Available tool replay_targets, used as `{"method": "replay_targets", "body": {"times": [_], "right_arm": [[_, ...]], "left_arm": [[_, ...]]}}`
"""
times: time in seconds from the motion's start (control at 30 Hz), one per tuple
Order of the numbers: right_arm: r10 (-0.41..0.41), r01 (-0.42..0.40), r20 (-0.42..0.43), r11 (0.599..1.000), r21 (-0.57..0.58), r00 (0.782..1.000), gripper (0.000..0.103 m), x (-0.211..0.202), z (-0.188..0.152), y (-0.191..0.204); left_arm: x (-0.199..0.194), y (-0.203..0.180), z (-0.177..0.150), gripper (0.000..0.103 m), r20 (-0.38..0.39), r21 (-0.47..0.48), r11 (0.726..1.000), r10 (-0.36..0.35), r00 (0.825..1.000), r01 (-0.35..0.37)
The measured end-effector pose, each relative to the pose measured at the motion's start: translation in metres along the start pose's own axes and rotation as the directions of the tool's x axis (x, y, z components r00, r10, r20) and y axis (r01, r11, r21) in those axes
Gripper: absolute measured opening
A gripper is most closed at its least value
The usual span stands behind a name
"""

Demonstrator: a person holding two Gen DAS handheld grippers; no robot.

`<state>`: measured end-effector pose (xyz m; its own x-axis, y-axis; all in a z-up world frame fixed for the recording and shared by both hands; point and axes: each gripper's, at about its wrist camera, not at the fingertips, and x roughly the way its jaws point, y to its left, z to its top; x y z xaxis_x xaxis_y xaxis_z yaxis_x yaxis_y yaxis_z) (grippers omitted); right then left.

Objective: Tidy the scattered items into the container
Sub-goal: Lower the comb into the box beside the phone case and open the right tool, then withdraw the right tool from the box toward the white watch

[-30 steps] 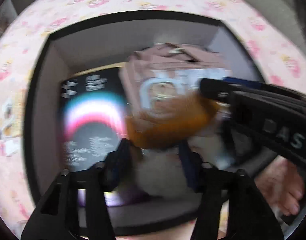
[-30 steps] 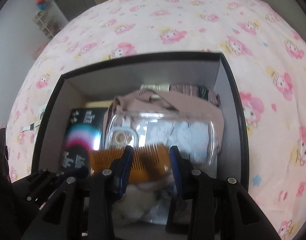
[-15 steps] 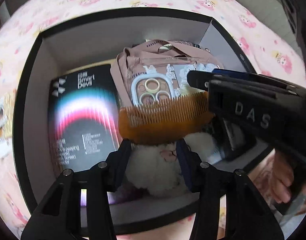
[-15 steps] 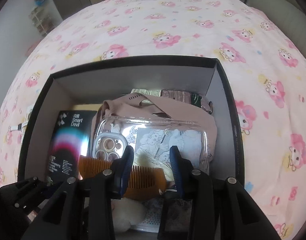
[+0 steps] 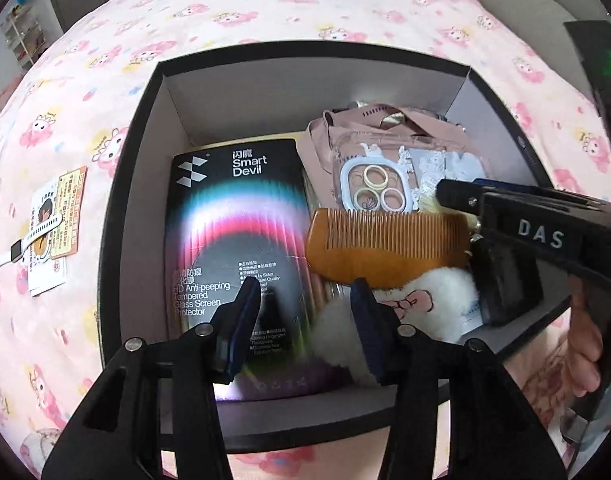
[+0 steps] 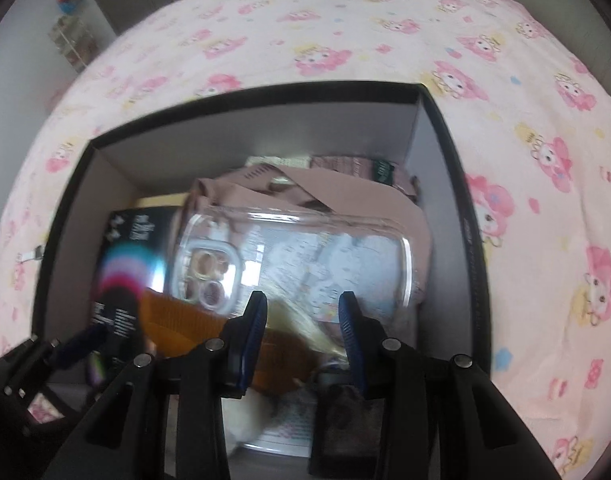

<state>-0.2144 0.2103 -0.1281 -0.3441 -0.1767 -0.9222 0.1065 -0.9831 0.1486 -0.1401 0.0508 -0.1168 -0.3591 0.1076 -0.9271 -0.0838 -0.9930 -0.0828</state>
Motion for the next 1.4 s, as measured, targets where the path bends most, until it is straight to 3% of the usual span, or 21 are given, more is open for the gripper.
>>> {"method": "replay_targets", "body": {"times": [0.17,0.23,0.4,0.47,0.67,0.8,0.87,1.0,1.17,1.33,1.4], "right_arm": [[-0.042,0.041,0.019,0.998,0.043,0.999,0.03,-0.005,-0.001,-0.007],[-0.004,0.002,0.027,0.998,0.069,1.0,0.03,-0.009,-0.003,-0.011],[0.016,-0.016,-0.002,0.999,0.045,1.0,0.03,-0.007,-0.007,-0.007],[0.039,-0.038,-0.023,0.999,0.034,0.999,0.03,-0.002,-0.007,-0.004],[0.01,-0.01,-0.014,1.0,0.01,1.0,0.03,-0.005,-0.013,0.007],[-0.032,0.032,0.016,0.999,-0.003,0.999,0.03,-0.01,-0.019,0.01],[-0.044,0.044,0.002,0.999,-0.009,0.999,0.03,-0.007,-0.021,0.01],[-0.057,0.056,-0.054,0.998,-0.02,0.997,0.031,0.005,-0.022,0.011],[-0.004,0.007,-0.07,0.999,0.047,0.998,0.034,0.005,-0.024,0.003],[-0.009,0.004,0.033,0.989,0.146,0.999,0.037,-0.016,-0.041,0.004],[-0.019,0.007,0.077,0.987,0.158,0.997,0.037,-0.026,-0.052,0.011]], "left_arm": [[-0.006,0.021,0.018,0.044,0.048,-0.13,0.99,-0.05,0.998,0.055],[-0.001,0.022,0.025,0.041,0.059,-0.152,0.986,-0.06,0.996,0.069],[0.031,0.03,0.037,0.04,-0.008,-0.195,0.979,-0.059,0.998,0.056],[0.034,0.032,0.033,0.04,-0.026,-0.214,0.971,-0.118,0.993,0.11],[0.04,0.01,0.03,0.038,-0.058,-0.147,0.963,-0.234,0.97,0.224],[0.035,0.017,0.032,0.038,-0.007,-0.198,0.959,-0.209,0.978,0.203],[0.046,0.015,0.035,0.038,-0.043,-0.206,0.954,-0.231,0.972,0.217],[0.041,0.004,0.034,0.038,-0.049,-0.145,0.971,-0.199,0.979,0.19],[0.04,0.012,0.028,0.039,-0.043,-0.206,0.947,-0.261,0.964,0.247],[0.009,0.018,0.013,0.039,0.055,-0.225,0.933,-0.276,0.96,0.281],[0.007,0.015,0.011,0.04,0.092,-0.199,0.945,-0.246,0.965,0.26]]}}
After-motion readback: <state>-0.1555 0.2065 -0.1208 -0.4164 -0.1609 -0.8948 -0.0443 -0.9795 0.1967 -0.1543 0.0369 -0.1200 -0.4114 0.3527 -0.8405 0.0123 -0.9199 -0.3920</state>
